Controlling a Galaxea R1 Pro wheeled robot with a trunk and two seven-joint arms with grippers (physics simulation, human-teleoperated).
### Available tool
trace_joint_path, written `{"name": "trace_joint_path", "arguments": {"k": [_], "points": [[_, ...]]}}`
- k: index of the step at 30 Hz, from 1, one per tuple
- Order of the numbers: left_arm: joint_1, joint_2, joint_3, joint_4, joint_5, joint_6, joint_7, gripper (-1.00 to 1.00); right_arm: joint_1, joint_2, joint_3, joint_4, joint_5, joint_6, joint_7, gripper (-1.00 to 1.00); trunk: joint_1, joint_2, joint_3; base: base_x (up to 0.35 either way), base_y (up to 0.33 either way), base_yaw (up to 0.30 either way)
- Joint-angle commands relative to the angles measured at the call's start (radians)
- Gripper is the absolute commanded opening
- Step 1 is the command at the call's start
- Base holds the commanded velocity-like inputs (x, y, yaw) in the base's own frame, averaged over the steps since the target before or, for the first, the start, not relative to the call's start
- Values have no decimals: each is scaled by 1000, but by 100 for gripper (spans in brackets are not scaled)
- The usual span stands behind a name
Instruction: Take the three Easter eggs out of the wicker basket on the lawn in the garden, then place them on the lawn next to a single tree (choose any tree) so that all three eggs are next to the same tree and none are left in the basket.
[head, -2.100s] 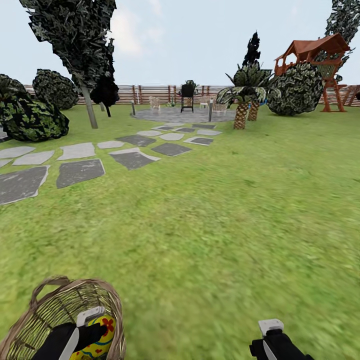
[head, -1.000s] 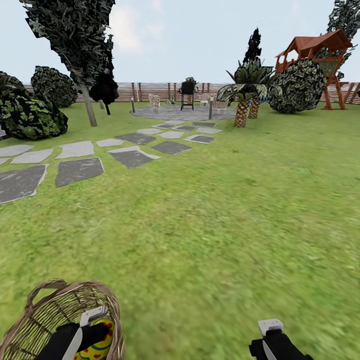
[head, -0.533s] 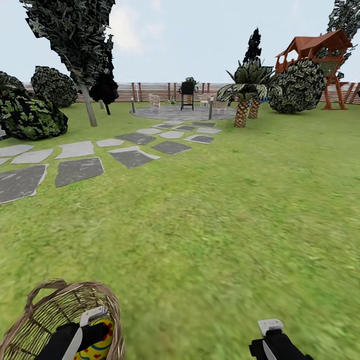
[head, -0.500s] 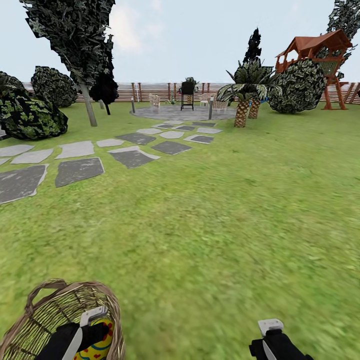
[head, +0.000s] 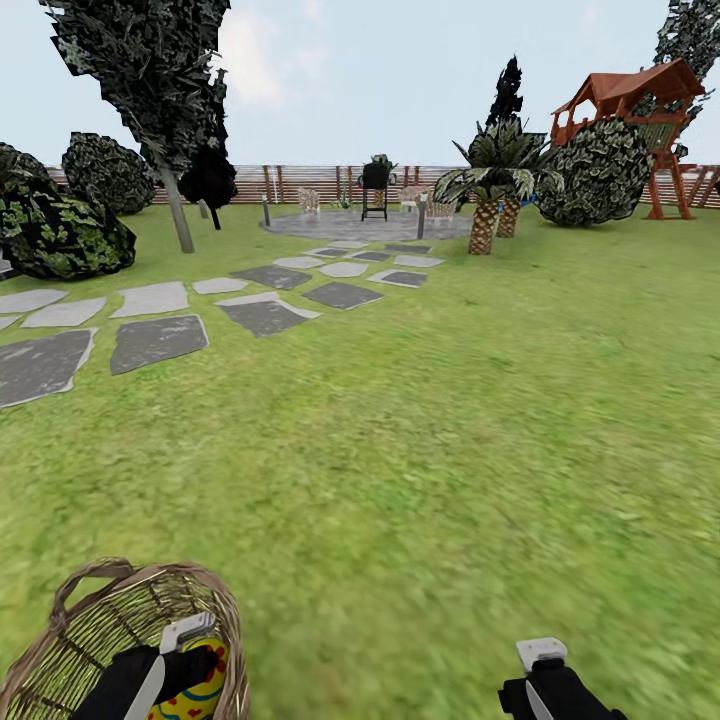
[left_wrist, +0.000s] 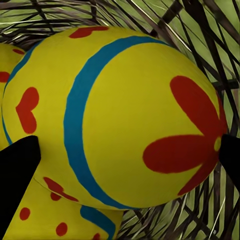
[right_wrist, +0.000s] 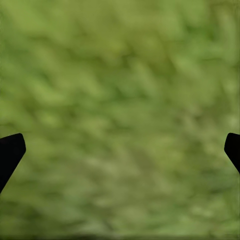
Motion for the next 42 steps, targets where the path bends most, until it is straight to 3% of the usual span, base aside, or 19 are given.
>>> {"name": "trace_joint_path", "arguments": {"k": [1,14,25,42], "points": [[0,-1,3,0,4,6,-1,-100,0,-1,7,-2,-3,6,-5,100,0,0,-1,0,0,0],[0,-6,4,4,4,12,0,-100,0,-2,8,-2,-2,1,-4,100,-6,3,49,0,0,0],[0,-5,4,4,4,8,0,-100,0,-1,9,-2,-1,1,-2,100,-6,3,49,-158,0,0],[0,-6,3,3,4,5,-1,-100,0,9,9,-2,-2,1,-1,100,-6,3,49,-11,0,0]]}}
